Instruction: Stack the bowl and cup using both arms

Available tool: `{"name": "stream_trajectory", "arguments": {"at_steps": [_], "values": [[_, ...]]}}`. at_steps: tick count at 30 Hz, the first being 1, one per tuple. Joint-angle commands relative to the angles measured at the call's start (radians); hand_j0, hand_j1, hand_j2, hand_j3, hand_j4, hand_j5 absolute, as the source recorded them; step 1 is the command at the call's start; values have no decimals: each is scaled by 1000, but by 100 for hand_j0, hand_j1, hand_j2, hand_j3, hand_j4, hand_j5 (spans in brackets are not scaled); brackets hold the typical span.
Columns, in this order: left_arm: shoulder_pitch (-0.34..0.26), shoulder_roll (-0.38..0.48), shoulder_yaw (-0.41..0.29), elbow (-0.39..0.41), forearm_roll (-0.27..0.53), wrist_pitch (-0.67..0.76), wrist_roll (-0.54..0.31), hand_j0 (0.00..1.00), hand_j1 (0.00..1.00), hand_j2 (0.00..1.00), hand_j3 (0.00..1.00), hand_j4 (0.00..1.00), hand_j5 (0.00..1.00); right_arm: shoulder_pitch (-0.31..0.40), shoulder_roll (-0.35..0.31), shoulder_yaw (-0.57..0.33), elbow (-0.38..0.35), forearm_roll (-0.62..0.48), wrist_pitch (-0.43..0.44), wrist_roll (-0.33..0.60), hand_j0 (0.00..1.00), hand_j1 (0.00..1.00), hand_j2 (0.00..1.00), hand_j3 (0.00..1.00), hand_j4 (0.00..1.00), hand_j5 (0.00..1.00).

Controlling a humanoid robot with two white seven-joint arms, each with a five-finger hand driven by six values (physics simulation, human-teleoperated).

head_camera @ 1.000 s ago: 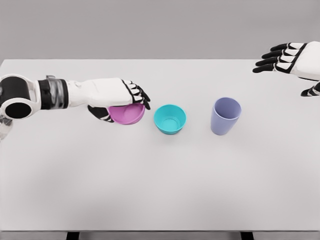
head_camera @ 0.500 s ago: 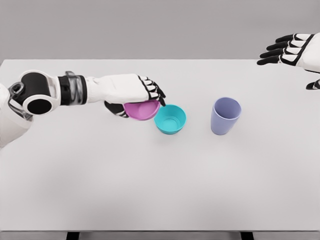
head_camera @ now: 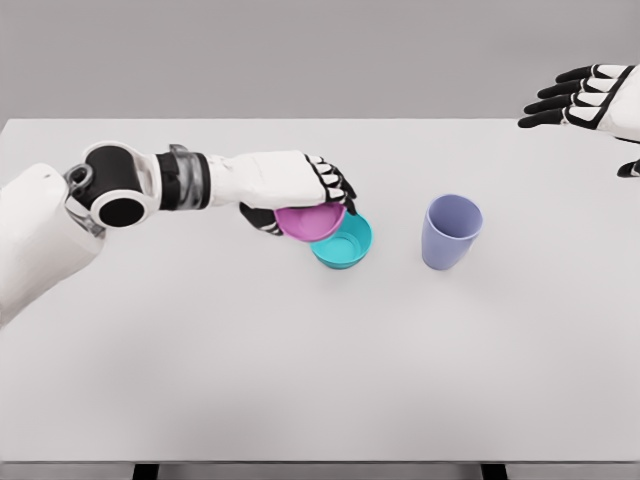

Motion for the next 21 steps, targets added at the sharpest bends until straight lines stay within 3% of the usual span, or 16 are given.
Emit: {"name": "stream_trajectory", "arguments": {"at_steps": [1, 15, 21], "values": [[-3, -24, -12, 23, -2, 1, 1, 70, 70, 70, 70, 70, 70, 0, -2, 0, 0, -5, 3, -1, 100, 100, 100, 100, 100, 100], [-25, -99, -59, 117, -16, -3, 1, 70, 70, 70, 70, 70, 70, 0, -22, -2, 0, -5, 3, -1, 100, 100, 100, 100, 100, 100], [-26, -112, -69, 118, -16, -3, 1, 70, 70, 70, 70, 70, 70, 0, -24, -2, 0, -5, 3, -1, 100, 100, 100, 100, 100, 100]]}}
